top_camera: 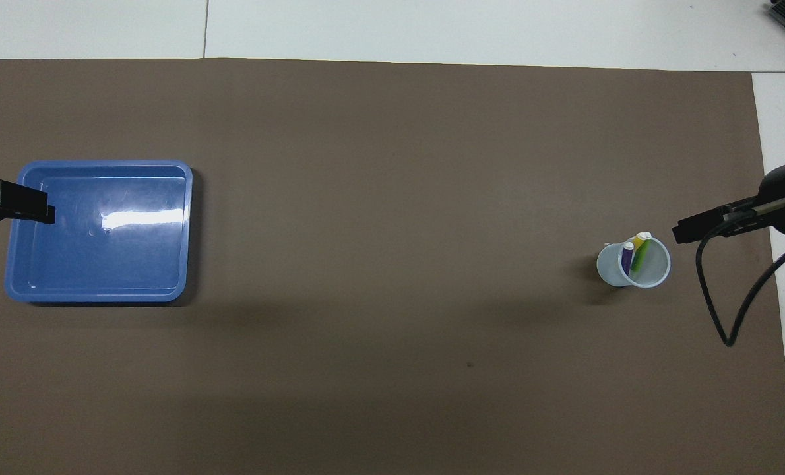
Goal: Right arm passes pens to left for tray arrangement
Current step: 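Reach the right gripper toward the white cup of pens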
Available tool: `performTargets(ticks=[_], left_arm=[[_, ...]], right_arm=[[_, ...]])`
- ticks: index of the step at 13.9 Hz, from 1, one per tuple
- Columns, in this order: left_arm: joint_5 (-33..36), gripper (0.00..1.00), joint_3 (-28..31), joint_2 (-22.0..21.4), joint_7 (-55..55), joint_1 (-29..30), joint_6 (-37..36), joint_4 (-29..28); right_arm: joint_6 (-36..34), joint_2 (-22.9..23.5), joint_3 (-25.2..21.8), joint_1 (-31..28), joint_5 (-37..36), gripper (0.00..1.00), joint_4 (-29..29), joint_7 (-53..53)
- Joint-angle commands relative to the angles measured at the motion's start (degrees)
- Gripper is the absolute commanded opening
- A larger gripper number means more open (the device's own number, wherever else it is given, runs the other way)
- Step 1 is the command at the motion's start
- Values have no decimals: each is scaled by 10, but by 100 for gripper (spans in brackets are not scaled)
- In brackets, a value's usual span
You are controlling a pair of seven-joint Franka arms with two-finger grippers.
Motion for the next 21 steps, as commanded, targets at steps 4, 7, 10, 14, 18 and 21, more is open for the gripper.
performTargets(ticks=[4, 7, 10, 14, 18, 21], left_arm=[[12, 100, 0, -6, 5, -2, 6, -4], [12, 100, 0, -6, 5, -1, 6, -4], [13, 100, 0, -6, 5, -1, 6, -4], [12, 100, 0, -8, 6, 0, 5, -4], [13, 100, 0, -13, 5, 1, 1, -5], [13, 100, 0, -13, 5, 1, -4, -5]], right_arm=[[-1, 0, -2, -1, -9, 100, 6, -13], [-5, -3, -9, -1, -7, 100, 5, -7], [-2, -2, -18, -1, -4, 100, 6, -6], [1, -9, -10, -1, -2, 100, 0, -17], [109, -43, -10, 2, 1, 100, -88, -82], [188, -59, -10, 45, -11, 100, -171, -107]])
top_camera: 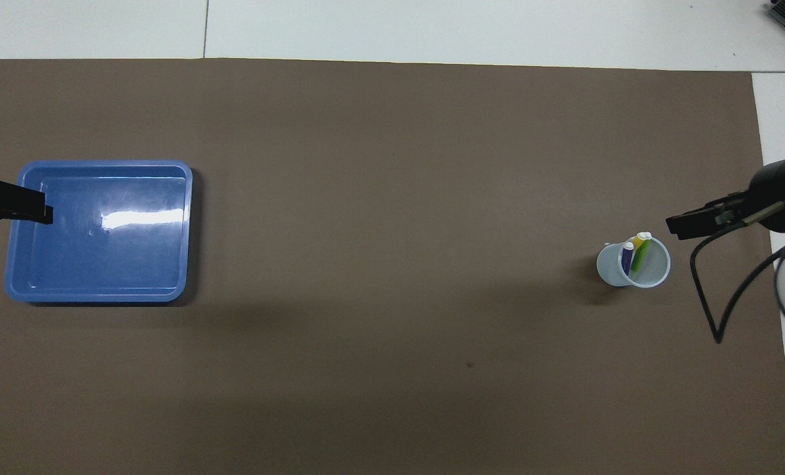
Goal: Right arm passes pens to left for tray arrangement
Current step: 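Reach the right gripper toward the white cup of pens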
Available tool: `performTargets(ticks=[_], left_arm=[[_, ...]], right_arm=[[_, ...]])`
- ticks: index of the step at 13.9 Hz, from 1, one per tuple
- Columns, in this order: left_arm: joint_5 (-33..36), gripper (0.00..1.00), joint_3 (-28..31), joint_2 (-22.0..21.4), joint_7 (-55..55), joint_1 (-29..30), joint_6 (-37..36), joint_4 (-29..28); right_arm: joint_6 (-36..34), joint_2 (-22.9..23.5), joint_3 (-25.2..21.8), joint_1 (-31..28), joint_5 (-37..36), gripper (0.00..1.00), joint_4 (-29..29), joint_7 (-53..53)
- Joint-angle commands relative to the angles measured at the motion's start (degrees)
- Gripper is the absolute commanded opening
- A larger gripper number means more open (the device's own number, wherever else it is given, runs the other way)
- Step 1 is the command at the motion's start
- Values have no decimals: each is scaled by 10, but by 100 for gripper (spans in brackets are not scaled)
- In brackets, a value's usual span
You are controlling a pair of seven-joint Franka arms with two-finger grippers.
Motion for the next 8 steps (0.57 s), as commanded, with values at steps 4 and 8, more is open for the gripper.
performTargets(ticks=[4, 8], left_arm=[[12, 100, -1, -10, 5, 1, -4, -5], [12, 100, -2, -18, 5, -3, -5, -8]], right_arm=[[97, 5, 1, 29, -13, 100, -100, -23], [113, 59, 1, 21, -12, 98, -110, -22]])
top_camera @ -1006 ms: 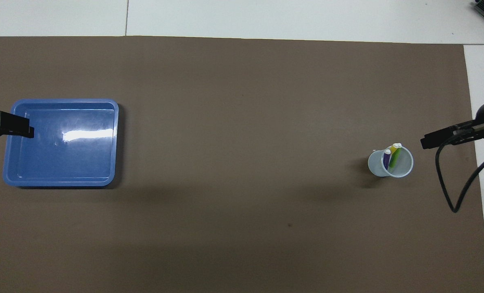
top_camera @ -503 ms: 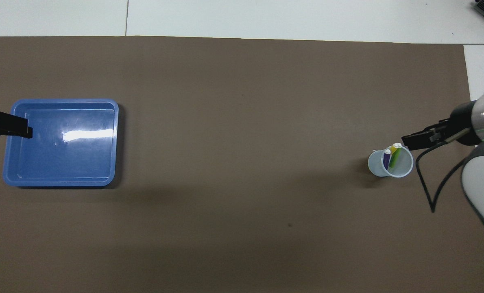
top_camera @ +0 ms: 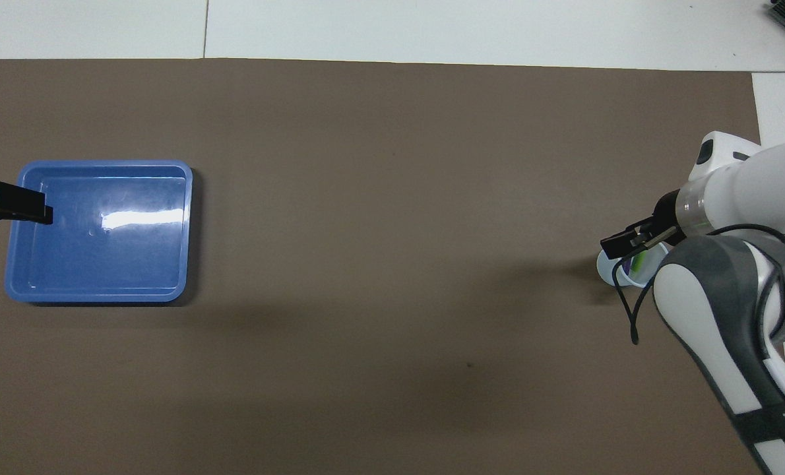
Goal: Right arm passes pens to left for tray arrangement
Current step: 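Reach the right gripper toward the white cup of pens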
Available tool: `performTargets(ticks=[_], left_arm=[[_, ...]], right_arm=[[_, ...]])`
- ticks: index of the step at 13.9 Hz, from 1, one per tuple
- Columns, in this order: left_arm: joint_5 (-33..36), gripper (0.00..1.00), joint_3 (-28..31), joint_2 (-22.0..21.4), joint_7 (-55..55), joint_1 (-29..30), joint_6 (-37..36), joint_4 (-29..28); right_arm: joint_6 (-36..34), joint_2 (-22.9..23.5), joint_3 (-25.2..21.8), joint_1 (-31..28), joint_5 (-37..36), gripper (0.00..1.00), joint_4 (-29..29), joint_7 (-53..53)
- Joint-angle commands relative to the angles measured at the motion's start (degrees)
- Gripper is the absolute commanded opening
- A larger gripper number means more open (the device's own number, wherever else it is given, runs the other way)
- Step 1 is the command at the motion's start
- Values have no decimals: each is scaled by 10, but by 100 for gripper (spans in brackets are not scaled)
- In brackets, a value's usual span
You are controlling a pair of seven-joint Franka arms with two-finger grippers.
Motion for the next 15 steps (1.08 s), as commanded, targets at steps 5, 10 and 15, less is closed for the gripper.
performTargets(ticks=[5, 10, 15], left_arm=[[9, 100, -1, -18, 4, -7, -5, -9], [8, 100, -2, -20, 3, -6, -17, -9], [4, 100, -2, -30, 5, 2, -23, -20]], right_arm=[[31, 29, 2, -14, 3, 88, -43, -9], [30, 27, 2, -13, 3, 83, -50, -13], [27, 26, 2, -14, 3, 63, -55, -15]])
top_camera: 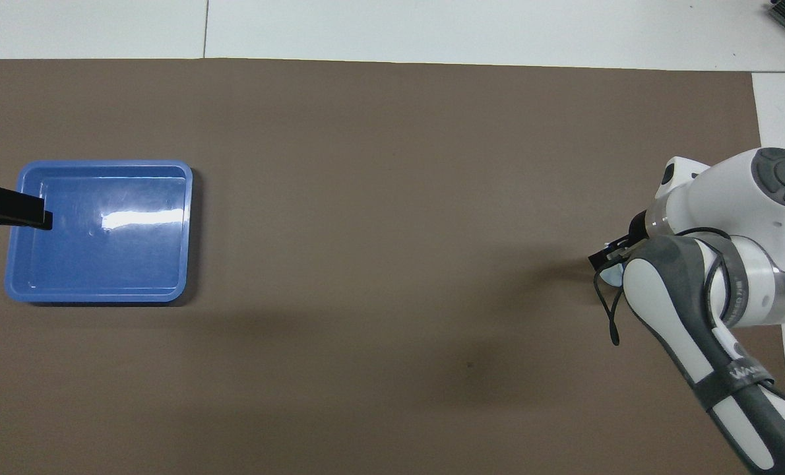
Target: Right arm passes pens to left for tray arrangement
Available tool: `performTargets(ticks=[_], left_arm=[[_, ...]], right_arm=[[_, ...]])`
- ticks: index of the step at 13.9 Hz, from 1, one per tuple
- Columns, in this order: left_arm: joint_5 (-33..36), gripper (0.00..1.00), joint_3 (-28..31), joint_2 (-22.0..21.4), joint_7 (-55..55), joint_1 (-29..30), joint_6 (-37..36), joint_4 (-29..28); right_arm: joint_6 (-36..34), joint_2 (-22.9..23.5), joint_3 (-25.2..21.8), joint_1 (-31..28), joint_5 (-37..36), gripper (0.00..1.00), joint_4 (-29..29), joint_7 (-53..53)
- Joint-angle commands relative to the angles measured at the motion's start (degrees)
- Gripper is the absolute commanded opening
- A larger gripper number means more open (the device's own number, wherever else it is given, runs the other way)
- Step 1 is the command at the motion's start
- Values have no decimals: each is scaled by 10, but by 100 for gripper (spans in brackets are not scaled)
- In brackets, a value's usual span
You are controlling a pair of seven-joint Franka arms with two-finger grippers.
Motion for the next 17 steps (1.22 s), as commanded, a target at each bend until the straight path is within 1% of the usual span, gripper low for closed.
performTargets(ticks=[1, 4, 6, 7, 9, 10, 11, 12, 14, 15, 17], left_arm=[[-12, 100, 4, -25, 3, 2, -6, -34], [-33, 100, 5, -61, -18, 2, 3, -105], [-93, 100, 5, -95, -61, 2, 40, -171], [-110, 100, 5, -109, -88, 1, 55, -198], [-130, 100, 1, -126, -142, -8, 85, -235], [-142, 100, -2, -130, -172, -10, 100, -247], [-152, 100, -3, -133, -199, -29, 121, -263], [-165, 100, -3, -140, -233, -42, 147, -282], [-220, 100, -3, -158, -302, -59, 207, -327], [-237, 100, -3, -167, -333, -67, 236, -351], [-258, 100, -3, -176, -413, -99, 293, -382]], right_arm=[[5, -11, 3, -8, 3, 63, -14, -26], [4, -11, 3, -21, 1, 59, -14, -71], [2, -11, 3, -27, 0, 59, -14, -90], [2, -12, 3, -28, 0, 59, -14, -95], [2, -12, 3, -28, -3, 59, -14, -100], [2, -12, 3, -28, -4, 57, -14, -100], [3, -12, 3, -28, -4, 50, -14, -100], [4, -12, 3, -28, -4, 48, -14, -100], [3, -12, 3, -28, -4, 39, -15, -100], [4, -12, 3, -28, -4, 31, -18, -100], [6, -13, 3, -28, -4, 20, -19, -104]])
